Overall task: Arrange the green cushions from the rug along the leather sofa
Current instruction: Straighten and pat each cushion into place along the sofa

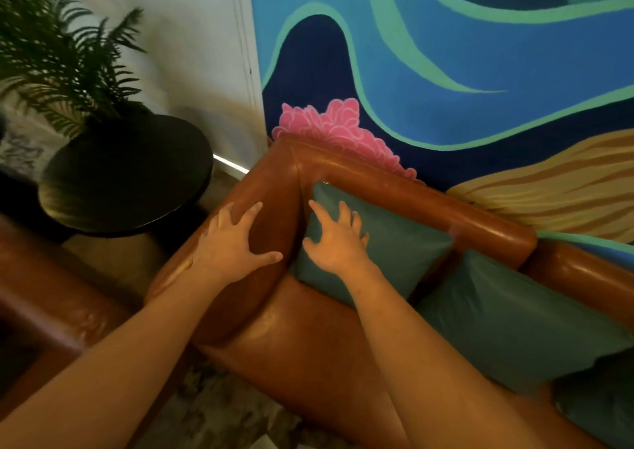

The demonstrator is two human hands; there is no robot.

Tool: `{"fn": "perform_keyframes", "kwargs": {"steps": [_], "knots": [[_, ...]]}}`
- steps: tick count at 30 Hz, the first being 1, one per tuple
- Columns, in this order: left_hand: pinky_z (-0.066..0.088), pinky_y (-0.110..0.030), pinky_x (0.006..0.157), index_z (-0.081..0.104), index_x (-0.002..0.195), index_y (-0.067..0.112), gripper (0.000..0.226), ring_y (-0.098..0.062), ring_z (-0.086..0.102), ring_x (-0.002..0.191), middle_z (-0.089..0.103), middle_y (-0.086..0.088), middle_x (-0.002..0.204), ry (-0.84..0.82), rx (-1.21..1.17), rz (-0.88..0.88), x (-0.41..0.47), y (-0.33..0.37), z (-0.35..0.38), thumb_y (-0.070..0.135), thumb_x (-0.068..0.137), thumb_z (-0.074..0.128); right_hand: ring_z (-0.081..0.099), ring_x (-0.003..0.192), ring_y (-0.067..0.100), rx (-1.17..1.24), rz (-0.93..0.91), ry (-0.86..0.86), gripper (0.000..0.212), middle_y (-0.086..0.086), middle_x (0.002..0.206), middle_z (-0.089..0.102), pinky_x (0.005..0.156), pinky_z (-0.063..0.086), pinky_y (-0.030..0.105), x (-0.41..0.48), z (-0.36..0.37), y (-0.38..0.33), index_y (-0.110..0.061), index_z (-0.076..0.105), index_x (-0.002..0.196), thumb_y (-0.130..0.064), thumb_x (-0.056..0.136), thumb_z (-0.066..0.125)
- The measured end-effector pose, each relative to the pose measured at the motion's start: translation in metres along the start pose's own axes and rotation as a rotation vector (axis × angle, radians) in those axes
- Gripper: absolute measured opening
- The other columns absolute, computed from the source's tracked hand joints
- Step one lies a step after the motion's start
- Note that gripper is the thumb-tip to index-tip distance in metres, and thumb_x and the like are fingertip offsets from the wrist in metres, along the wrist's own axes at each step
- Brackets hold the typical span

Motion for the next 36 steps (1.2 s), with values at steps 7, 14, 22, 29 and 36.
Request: {"fn": "perform_keyframes", "kwargs": {"steps": [7, 14, 22, 29, 36], "knots": [[0.029, -0.064, 0.122, 0.007, 0.165, 0.049, 0.115, -0.039, 0.015, 0.158, 0.006, -0.008, 0.174, 0.032, -0.019, -0.100, -0.060, -0.092, -0.014, 0.083, 0.075, 0.070, -0.009, 0.160, 0.040, -0.040, -0.096, -0.059, 0.082, 0.008, 0.175, -0.009, 0.124, 0.009, 0.070, -0.038, 0.055, -0.082, -0.053, 0.010, 0.162, -0.051, 0.098, 0.061], [0.032, -0.061, 0.121, 0.003, 0.164, 0.051, 0.115, -0.038, 0.016, 0.157, 0.006, -0.008, 0.173, 0.053, -0.061, -0.175, -0.150, -0.207, -0.027, 0.087, 0.074, 0.066, -0.007, 0.159, 0.043, -0.099, -0.211, -0.129, 0.082, 0.009, 0.175, -0.009, 0.123, 0.008, 0.069, -0.101, 0.132, -0.184, -0.052, 0.007, 0.163, -0.052, 0.099, 0.058], [0.026, -0.061, 0.124, 0.004, 0.164, 0.050, 0.112, -0.037, 0.015, 0.158, 0.005, -0.008, 0.174, 0.121, -0.095, -0.369, -0.287, -0.361, -0.050, 0.082, 0.078, 0.067, -0.006, 0.159, 0.042, -0.150, -0.414, -0.203, 0.081, 0.007, 0.175, -0.007, 0.122, 0.013, 0.067, -0.180, 0.231, -0.324, -0.053, 0.007, 0.162, -0.055, 0.099, 0.058], [0.027, -0.061, 0.124, 0.003, 0.165, 0.048, 0.112, -0.039, 0.018, 0.158, 0.007, -0.012, 0.174, 0.159, -0.087, -0.578, -0.366, -0.473, -0.065, 0.086, 0.078, 0.063, -0.006, 0.160, 0.041, -0.225, -0.588, -0.308, 0.081, 0.007, 0.175, -0.006, 0.123, 0.010, 0.067, -0.226, 0.305, -0.425, -0.053, 0.005, 0.162, -0.057, 0.100, 0.057], [0.025, -0.060, 0.125, 0.001, 0.166, 0.047, 0.114, -0.039, 0.016, 0.159, 0.005, -0.012, 0.175, 0.167, -0.108, -0.758, -0.394, -0.574, -0.078, 0.085, 0.079, 0.063, -0.003, 0.161, 0.038, -0.257, -0.702, -0.332, 0.080, 0.008, 0.175, -0.004, 0.127, 0.012, 0.064, -0.226, 0.371, -0.520, -0.051, 0.005, 0.163, -0.055, 0.102, 0.056]]}}
Point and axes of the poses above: each hand's wrist, its own x-axis towards the middle knuckle, its own z-axis out of the palm, y = z × x, the point moved 9 cm from there along x, towards the middle knuckle
